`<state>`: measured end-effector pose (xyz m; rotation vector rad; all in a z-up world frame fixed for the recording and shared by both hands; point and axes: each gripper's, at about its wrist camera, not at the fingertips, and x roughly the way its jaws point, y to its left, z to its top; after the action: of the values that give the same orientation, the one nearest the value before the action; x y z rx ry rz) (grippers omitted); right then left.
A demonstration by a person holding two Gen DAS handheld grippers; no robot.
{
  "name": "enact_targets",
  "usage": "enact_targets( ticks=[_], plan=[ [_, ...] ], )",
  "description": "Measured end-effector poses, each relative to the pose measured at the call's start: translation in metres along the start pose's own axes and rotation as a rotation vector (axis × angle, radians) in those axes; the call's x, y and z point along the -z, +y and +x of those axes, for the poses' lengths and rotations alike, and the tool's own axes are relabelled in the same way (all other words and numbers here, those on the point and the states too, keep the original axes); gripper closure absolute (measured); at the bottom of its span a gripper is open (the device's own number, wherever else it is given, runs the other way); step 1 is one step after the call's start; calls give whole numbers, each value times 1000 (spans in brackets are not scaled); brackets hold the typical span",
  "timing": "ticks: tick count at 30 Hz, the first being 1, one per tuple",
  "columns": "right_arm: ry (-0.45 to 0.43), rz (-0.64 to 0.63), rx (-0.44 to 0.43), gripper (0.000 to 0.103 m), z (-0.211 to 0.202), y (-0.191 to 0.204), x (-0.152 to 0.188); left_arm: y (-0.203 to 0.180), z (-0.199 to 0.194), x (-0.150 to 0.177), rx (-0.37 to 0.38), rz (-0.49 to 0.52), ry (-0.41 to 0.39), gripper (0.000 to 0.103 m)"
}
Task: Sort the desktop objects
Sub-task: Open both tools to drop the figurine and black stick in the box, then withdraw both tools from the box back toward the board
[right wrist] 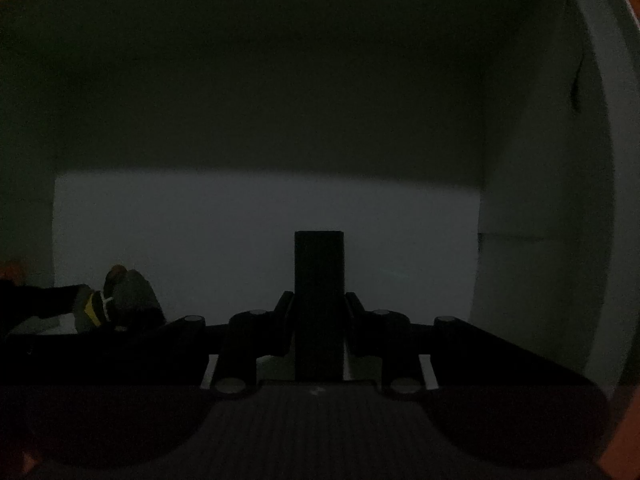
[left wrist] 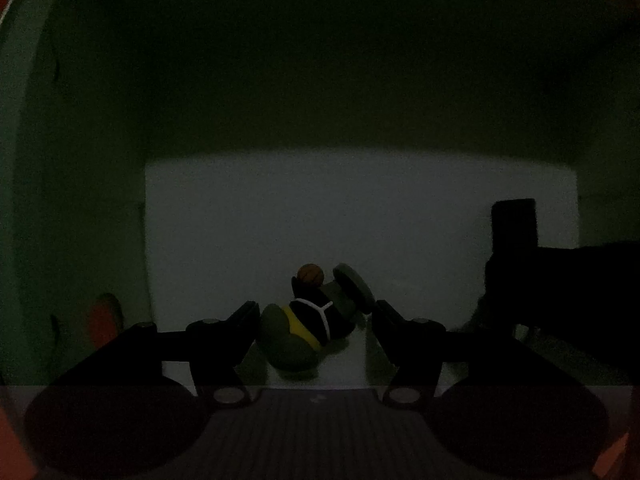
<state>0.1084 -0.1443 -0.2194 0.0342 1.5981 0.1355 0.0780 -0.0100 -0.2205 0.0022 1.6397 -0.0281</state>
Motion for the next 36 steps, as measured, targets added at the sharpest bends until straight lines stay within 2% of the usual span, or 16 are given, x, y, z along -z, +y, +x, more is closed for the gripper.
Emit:
enact_targets(
  ticks=[11, 14, 17, 19, 21, 26, 29, 32, 36],
  plan=[
    [12, 5, 3, 72, -1, 6, -6, 5, 2, -4, 23, -26, 46, 44],
    [21, 18, 1, 70, -4, 5, -6, 7, 1, -4, 26, -30, 52, 43],
    [18, 20, -14, 67, -10, 0, -6, 10, -3, -3, 40, -38, 54, 37],
    [13, 21, -24, 63, -16, -1, -6, 14, -8, -2, 50, -47, 46, 37],
    [3, 24, -33, 63, -21, -3, -5, 17, -15, 0, 66, -50, 34, 36],
    [-37, 13, -52, 63, -42, -3, -3, 24, -37, 3, 96, -63, -16, 36],
    [-60, 19, -69, 63, -60, -3, -4, 25, -57, 4, 97, -58, -81, 32],
    [-85, 25, -89, 63, -73, -6, -2, 24, -78, 0, 107, -59, -153, 24],
    [-127, 34, -117, 63, -104, -18, -8, 27, -97, -8, 130, -71, -233, 21]
  ],
)
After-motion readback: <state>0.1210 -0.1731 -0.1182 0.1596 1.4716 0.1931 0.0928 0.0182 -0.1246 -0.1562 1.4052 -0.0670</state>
